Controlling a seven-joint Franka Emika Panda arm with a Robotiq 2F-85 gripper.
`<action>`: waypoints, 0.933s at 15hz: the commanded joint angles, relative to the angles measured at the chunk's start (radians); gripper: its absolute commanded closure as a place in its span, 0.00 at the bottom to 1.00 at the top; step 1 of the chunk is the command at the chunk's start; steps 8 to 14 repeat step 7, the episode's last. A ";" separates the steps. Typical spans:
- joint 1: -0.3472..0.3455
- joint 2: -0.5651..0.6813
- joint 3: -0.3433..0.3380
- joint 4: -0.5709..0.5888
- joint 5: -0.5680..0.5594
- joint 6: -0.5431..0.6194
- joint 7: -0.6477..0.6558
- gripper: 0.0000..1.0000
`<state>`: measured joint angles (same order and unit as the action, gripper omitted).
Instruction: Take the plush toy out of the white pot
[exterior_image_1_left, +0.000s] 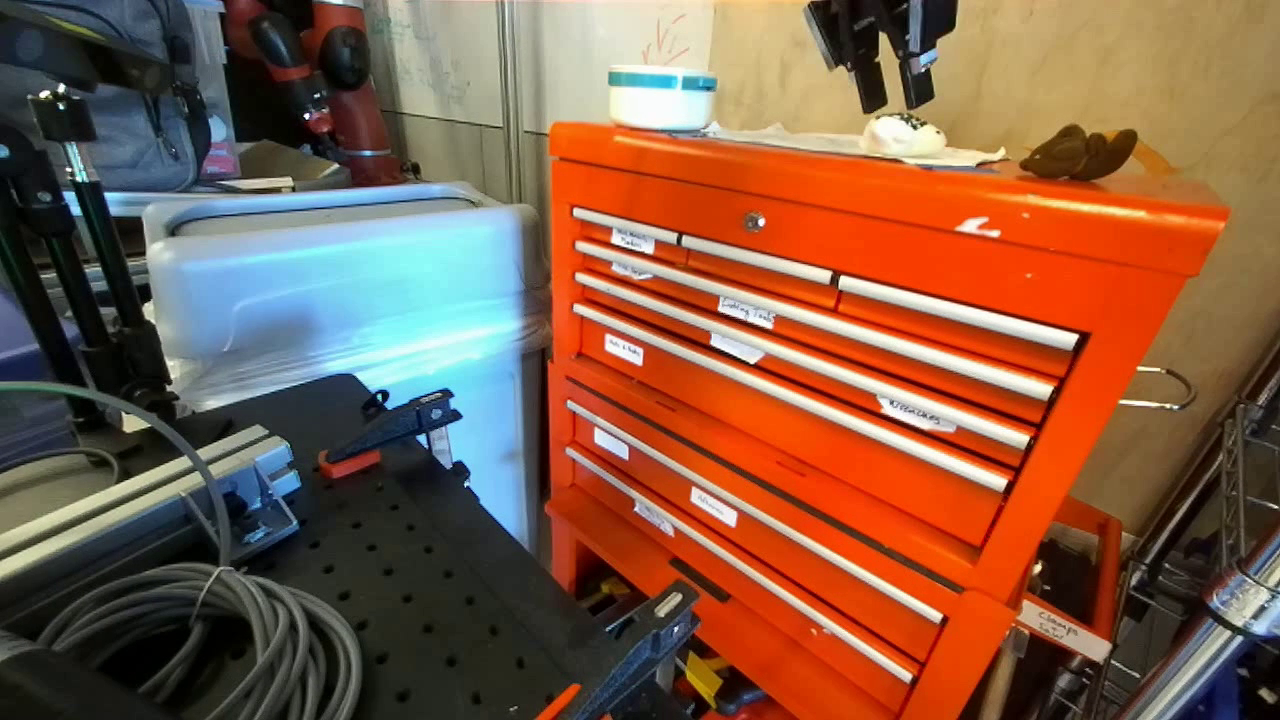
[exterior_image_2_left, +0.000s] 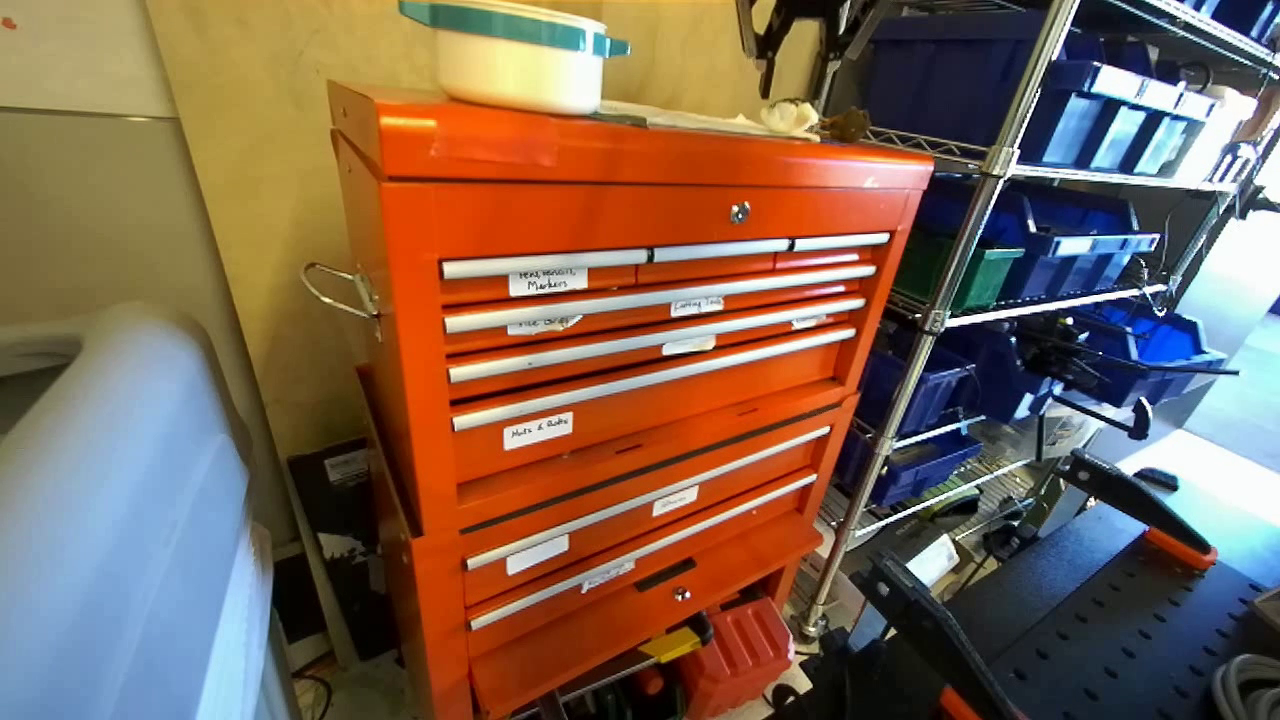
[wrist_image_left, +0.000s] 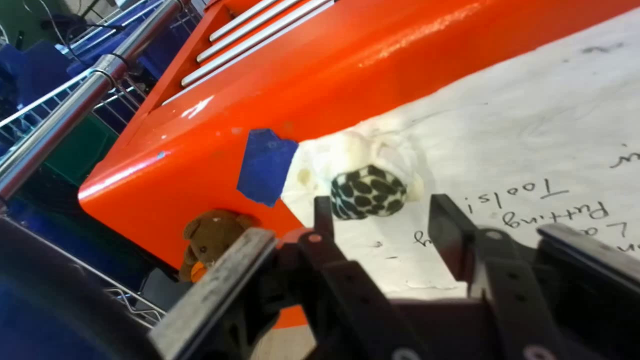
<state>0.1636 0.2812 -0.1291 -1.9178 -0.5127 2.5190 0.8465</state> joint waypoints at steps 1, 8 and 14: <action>-0.042 -0.083 0.042 -0.010 0.135 -0.029 -0.119 0.17; -0.100 -0.149 0.094 -0.004 0.400 -0.151 -0.370 0.00; -0.100 -0.149 0.094 -0.004 0.400 -0.151 -0.370 0.00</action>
